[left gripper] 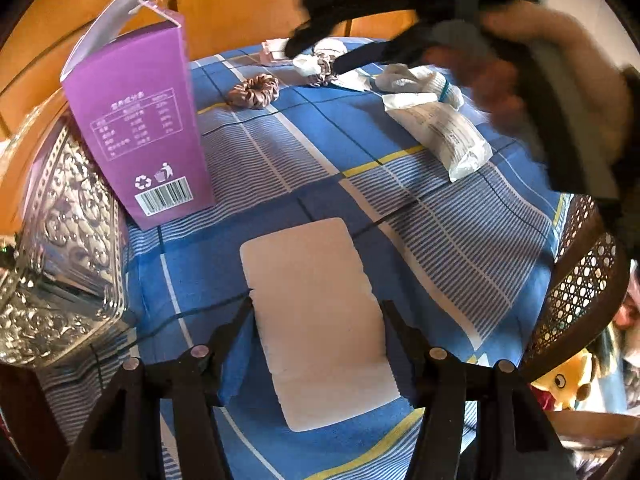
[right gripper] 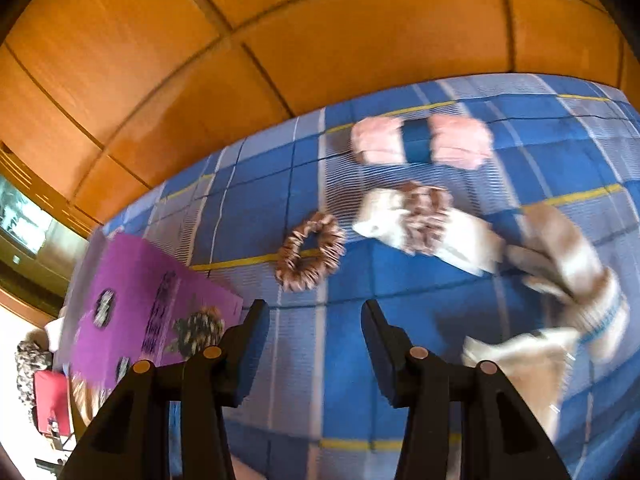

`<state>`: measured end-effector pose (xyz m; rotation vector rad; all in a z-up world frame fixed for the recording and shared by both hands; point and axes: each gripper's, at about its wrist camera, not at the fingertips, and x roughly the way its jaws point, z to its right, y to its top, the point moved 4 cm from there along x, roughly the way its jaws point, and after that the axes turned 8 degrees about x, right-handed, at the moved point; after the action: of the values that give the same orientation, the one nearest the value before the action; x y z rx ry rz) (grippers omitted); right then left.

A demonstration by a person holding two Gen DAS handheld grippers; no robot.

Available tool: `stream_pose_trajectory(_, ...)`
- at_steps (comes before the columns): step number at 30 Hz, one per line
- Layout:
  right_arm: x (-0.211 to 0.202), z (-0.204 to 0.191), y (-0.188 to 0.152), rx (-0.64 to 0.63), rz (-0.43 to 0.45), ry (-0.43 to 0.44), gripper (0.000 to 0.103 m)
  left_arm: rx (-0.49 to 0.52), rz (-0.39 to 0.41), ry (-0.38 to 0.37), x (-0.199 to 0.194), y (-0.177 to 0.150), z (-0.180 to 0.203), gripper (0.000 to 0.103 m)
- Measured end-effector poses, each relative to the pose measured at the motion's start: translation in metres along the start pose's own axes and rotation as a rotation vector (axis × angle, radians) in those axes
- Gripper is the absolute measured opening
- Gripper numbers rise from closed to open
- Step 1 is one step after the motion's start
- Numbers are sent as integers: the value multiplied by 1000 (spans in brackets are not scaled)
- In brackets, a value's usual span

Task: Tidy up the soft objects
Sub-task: 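Grasp the white foam pad with the left tool while the right tool grasps the brown scrunchie, then carry the white pad into the gold tray with the left tool while the right tool carries the scrunchie there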

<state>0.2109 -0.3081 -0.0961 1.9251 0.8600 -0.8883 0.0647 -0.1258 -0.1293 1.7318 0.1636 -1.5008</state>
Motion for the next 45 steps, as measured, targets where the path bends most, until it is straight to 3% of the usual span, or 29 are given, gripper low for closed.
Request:
stream_pose_trajectory(2, 19, -9, 7, -8, -31, -24, 60, -8, 7, -2, -2, -2, 0, 60)
stream_pose_trajectory(9, 64, -18, 29, -55, -48, -224, 60, -36, 37, -20, -12, -15, -8, 60)
stream_pose_trajectory(13, 78, -16, 30, -85, -99, -216, 61, -36, 44, -10, -16, -18, -7, 60)
stream_pose_trajectory(14, 78, -17, 30, -114, -89, -220, 54, -36, 45, -8, -16, -19, -7, 60)
stream_pose_trajectory(15, 77, -19, 30, -132, -91, -214, 28, -35, 46, -7, -15, -16, -8, 60)
stream_pose_trajectory(17, 70, -22, 25, -163, -97, -217, 11, -38, 49, -5, -14, -13, -7, 60)
stream_pose_trajectory(22, 46, -17, -5, -298, -142, -227, 8, -44, 58, -3, -11, -12, -6, 60)
stream_pose_trajectory(30, 4, 37, -51, -254, -175, -274, 9, -11, 27, 35, -8, -4, 1, 59)
stream_pose_trajectory(33, 2, 47, -49, -194, -181, -246, 9, -1, 28, 33, -12, 8, 3, 58)
stream_pose_trajectory(38, -4, 68, -41, -71, -199, -163, 9, -5, 110, 36, -40, 48, 0, 58)
stream_pose_trajectory(45, -7, 67, -41, -91, -197, -175, 9, -50, 171, -3, -65, 140, -24, 58)
